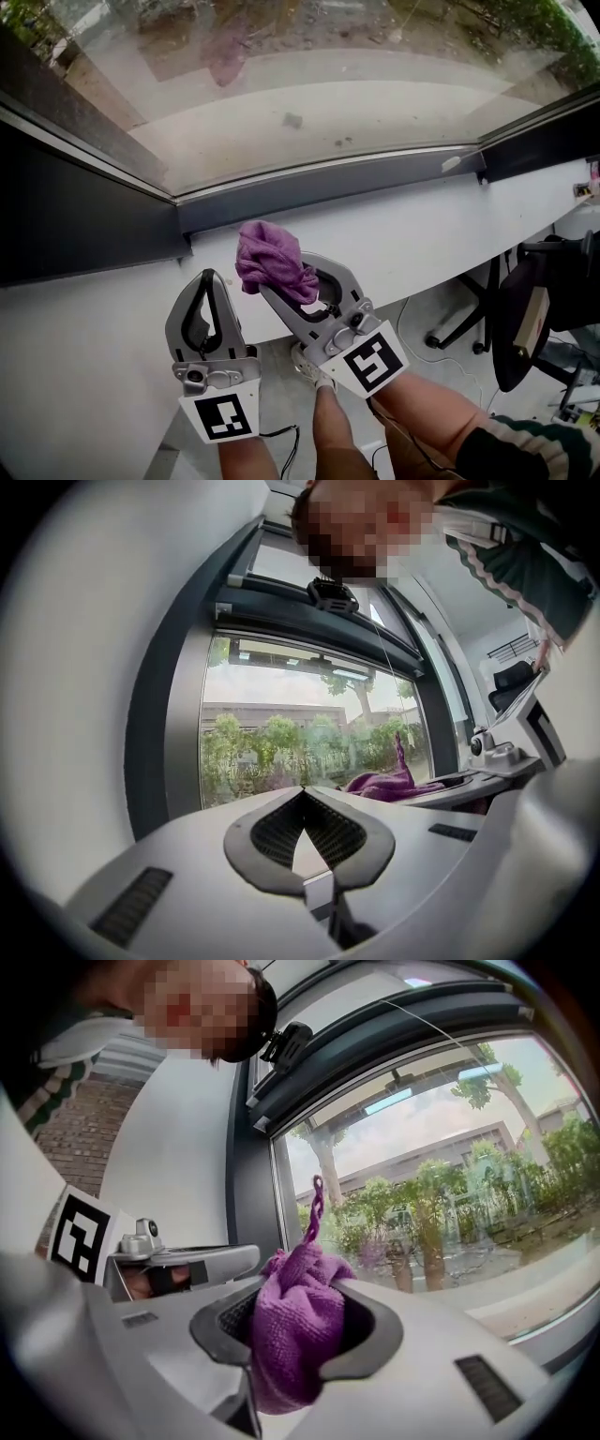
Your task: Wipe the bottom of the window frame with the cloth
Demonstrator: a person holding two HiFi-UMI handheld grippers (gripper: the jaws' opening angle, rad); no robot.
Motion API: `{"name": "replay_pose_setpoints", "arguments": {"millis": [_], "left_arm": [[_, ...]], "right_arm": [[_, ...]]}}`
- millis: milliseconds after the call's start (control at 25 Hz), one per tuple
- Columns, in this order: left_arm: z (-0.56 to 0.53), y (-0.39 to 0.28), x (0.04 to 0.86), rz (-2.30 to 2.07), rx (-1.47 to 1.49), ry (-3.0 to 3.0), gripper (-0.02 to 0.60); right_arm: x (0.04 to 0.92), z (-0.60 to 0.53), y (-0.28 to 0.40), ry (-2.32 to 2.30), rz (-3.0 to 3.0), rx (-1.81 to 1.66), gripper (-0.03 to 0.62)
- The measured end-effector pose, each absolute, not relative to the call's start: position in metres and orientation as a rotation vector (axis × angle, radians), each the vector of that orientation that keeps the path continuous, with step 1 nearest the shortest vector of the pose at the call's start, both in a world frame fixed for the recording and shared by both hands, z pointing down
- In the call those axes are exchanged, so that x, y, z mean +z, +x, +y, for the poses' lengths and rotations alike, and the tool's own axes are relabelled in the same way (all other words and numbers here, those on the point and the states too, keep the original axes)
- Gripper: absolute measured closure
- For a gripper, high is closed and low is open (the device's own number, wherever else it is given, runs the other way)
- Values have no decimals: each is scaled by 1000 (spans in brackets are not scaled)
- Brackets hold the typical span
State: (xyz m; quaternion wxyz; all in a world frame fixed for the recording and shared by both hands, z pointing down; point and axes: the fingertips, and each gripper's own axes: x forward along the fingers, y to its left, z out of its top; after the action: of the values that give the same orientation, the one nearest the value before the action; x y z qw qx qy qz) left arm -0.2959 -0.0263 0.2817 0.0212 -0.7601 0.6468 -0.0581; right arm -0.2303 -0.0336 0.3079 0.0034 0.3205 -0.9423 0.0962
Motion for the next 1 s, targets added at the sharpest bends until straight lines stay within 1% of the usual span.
{"name": "replay_pose_setpoints", "arguments": {"millis": [480,680,880,1000], "left_arm": [[-39,-262,289,1945,-160,-2410,575],[-36,-275,303,1959,-173,-2385,575],[-33,-307,337,2005,-192,-2374,575],[-25,-309,337,2032,-208,-2355,575]], "right_arm": [[318,-44,-198,1067,-2910,287,439],[353,-41,-208,1056,-2898,351,438],[391,-47,-237,1021,-2890,346,438],[400,-47,-240,987,-2890,352,438]]}}
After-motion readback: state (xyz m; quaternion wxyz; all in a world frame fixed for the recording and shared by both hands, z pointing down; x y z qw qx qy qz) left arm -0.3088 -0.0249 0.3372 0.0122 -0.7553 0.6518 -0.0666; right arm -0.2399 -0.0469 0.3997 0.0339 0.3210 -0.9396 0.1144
